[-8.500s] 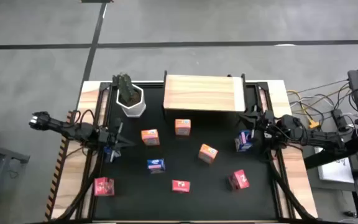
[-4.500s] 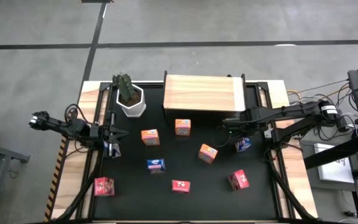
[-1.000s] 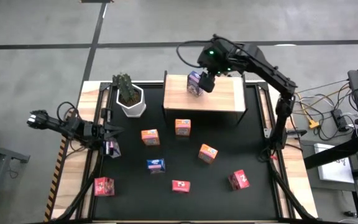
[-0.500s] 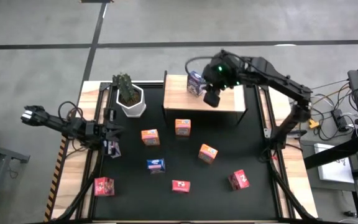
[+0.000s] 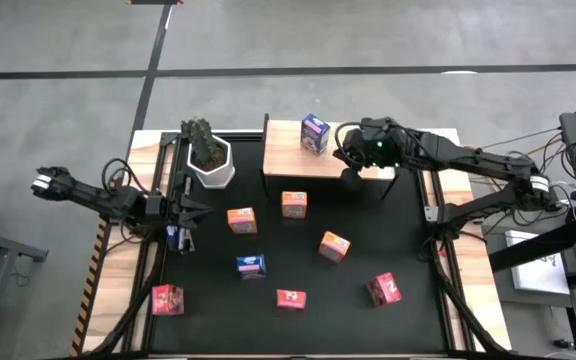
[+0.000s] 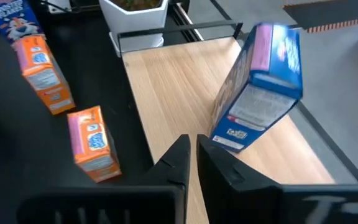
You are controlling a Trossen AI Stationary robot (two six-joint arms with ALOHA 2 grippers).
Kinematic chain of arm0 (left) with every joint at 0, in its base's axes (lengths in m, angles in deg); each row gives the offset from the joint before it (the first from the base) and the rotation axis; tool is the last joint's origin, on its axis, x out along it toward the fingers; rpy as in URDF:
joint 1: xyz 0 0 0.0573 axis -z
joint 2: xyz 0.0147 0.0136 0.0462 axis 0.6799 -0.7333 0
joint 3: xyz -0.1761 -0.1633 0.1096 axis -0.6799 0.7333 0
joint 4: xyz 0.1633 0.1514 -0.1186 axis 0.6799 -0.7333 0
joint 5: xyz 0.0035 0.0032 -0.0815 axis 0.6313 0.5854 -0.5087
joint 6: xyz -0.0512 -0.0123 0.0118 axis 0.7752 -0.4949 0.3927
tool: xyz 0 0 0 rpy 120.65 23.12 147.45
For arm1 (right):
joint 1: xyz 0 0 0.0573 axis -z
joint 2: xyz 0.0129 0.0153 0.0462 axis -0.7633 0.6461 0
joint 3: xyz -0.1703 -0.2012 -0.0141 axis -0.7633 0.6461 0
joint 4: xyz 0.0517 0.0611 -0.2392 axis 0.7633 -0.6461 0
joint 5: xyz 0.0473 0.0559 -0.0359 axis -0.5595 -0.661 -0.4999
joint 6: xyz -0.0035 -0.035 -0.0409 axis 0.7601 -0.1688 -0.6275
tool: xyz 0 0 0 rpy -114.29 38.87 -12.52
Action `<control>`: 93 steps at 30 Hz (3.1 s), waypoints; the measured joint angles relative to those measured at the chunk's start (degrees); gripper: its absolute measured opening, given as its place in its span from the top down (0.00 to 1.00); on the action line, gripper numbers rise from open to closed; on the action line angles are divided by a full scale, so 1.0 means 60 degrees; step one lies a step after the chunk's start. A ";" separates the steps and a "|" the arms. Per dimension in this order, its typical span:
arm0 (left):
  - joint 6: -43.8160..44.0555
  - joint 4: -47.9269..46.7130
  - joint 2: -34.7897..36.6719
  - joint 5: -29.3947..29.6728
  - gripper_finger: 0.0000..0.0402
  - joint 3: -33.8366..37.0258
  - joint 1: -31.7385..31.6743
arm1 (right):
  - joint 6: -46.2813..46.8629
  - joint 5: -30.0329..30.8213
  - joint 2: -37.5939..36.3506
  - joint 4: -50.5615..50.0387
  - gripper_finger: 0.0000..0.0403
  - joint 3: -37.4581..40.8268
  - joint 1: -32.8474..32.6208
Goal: Stack cereal on shelf
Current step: Put the right blue cereal box on the shelf
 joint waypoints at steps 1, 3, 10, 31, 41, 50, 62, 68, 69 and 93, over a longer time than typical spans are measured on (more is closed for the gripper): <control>-0.0023 -0.0065 0.0004 0.0004 1.00 -0.0068 -0.0003 | -0.0004 0.0000 -0.0038 0.0361 0.97 0.0326 0.0010; -0.0255 -0.0174 0.0018 0.0055 1.00 -0.0186 0.0001 | -0.0016 0.0000 -0.0075 0.1156 0.98 0.0903 0.0012; -0.1401 -0.0490 0.0015 0.0084 1.00 -0.0662 -0.0002 | -0.0097 0.0000 0.0021 0.3416 0.98 0.2262 0.0255; -0.1766 -0.1886 0.0055 0.0087 1.00 -0.1252 0.0001 | -0.0480 0.0000 0.1629 0.6024 0.98 0.2510 0.1911; -0.2009 -0.1886 0.0062 0.0087 1.00 -0.1248 0.0001 | -0.0765 -0.0149 0.2482 0.7056 0.98 0.2495 0.2133; -0.2112 -0.1886 0.0062 0.0087 1.00 -0.1241 0.0001 | -0.0645 -0.0687 0.2700 0.7480 0.98 0.2495 0.2108; -0.2239 -0.1883 0.0044 0.0087 1.00 -0.1241 0.0001 | -0.0565 -0.0940 0.2700 0.8586 0.98 0.2499 0.2108; -0.2434 -0.1881 0.0044 0.0087 1.00 -0.1241 0.0001 | -0.0427 -0.1020 0.2700 0.8783 0.98 0.2499 0.2108; -0.2487 -0.1879 0.0044 0.0087 1.00 -0.1241 -0.0002 | -0.0426 -0.1111 0.2700 0.8845 0.98 0.2499 0.2108; -0.3313 -0.1701 0.0106 0.0087 1.00 -0.1273 -0.0002 | -0.0332 -0.1211 0.3274 0.9992 0.98 0.2266 0.2108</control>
